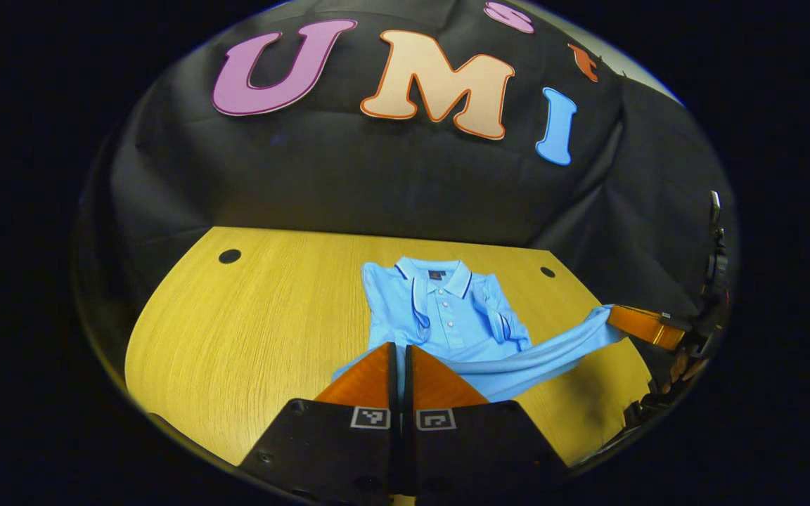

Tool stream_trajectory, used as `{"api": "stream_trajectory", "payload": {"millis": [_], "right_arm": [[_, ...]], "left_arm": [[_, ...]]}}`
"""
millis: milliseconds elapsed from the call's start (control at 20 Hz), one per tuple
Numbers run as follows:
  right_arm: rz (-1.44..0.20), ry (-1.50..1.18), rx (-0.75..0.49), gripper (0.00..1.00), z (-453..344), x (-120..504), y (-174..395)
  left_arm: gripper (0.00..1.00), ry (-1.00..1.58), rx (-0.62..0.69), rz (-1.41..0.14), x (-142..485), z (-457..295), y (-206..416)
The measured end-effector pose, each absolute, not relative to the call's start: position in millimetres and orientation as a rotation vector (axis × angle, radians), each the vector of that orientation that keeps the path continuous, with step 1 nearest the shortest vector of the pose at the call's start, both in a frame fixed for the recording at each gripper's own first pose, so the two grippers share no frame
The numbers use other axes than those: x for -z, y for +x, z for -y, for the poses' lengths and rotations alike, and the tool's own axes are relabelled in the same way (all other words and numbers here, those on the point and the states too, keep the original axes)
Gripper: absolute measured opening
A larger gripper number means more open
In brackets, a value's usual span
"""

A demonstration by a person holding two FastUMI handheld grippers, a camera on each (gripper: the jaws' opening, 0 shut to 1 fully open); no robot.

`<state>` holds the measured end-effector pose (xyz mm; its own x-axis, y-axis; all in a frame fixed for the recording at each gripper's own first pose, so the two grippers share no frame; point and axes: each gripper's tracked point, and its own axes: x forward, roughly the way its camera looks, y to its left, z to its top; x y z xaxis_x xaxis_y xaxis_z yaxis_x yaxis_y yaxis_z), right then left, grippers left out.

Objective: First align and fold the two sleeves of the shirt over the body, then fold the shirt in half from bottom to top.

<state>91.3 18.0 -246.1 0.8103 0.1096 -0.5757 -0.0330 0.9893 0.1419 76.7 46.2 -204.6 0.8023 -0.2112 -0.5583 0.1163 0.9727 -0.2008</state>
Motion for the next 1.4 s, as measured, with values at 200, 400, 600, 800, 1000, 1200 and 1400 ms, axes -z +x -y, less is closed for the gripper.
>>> {"api": "stream_trajectory", "payload": {"millis": [200, 400, 600, 800, 1000, 1200, 1400], "right_arm": [[-0.596, 0.117, -0.068, 0.02, -26, 248, 134], [-0.598, 0.102, -0.058, 0.02, -32, 262, 171], [-0.606, 0.101, -0.032, 0.03, -33, 286, 215], [-0.646, 0.103, 0.018, 0.03, -25, 326, 247], [-0.696, 0.114, 0.062, 0.02, -23, 368, 265], [-0.738, 0.118, 0.078, 0.03, -26, 394, 271], [-0.681, 0.069, 0.052, 0.63, -28, 371, 268]], "left_arm": [[0.00, -0.142, 0.185, -0.603, 207, -52, 123], [0.00, -0.158, 0.182, -0.609, 220, -56, 167], [0.00, -0.146, 0.180, -0.615, 238, -59, 210], [0.00, -0.144, 0.174, -0.634, 264, -64, 246], [0.00, -0.125, 0.162, -0.661, 298, -69, 272], [0.00, -0.106, 0.184, -0.693, 325, -67, 279], [0.36, -0.135, 0.201, -0.643, 307, -62, 278]]}}
